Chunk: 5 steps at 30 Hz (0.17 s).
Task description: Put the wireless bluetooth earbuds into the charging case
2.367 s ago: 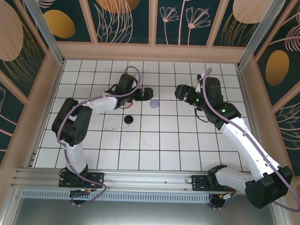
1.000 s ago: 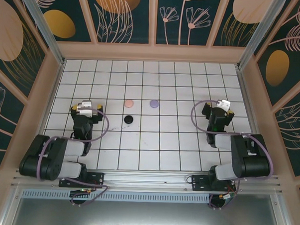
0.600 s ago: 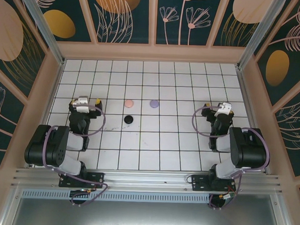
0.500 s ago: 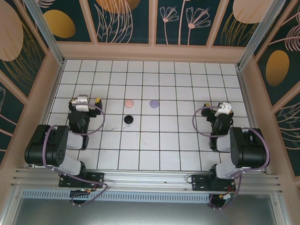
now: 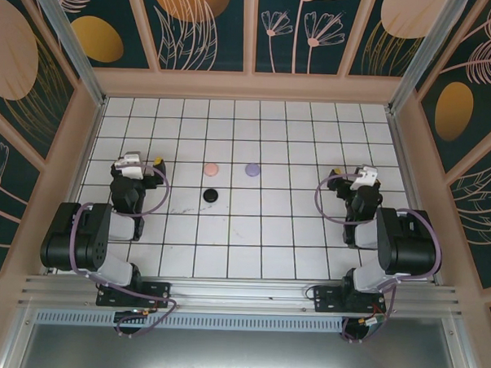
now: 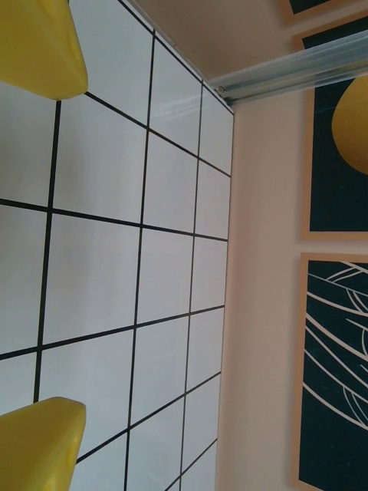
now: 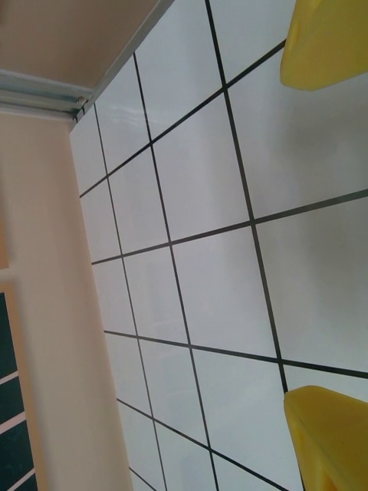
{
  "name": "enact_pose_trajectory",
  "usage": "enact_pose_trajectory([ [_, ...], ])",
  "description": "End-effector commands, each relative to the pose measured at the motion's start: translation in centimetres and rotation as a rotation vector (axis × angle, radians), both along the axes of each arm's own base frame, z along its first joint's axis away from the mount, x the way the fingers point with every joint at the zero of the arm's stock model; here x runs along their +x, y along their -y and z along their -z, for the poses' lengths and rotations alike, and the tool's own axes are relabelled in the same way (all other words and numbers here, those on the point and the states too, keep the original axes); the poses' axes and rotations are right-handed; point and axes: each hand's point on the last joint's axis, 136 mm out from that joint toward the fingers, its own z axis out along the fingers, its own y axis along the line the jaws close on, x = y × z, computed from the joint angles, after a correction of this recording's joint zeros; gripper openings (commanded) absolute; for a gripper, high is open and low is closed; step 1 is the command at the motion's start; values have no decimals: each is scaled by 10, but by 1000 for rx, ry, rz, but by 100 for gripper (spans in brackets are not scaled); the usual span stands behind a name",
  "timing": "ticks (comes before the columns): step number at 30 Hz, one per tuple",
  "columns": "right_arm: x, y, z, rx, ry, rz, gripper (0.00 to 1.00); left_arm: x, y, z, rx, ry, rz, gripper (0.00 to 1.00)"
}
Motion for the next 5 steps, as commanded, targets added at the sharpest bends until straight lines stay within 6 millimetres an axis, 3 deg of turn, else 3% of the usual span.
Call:
enact_pose_trajectory([
  [1, 8, 0, -15, -3, 51, -20, 99, 0, -2, -3, -18, 13, -7, 99],
  [5, 7, -5, -17, -1, 60, -45, 99, 0, -2, -3, -18, 15, -7, 99],
])
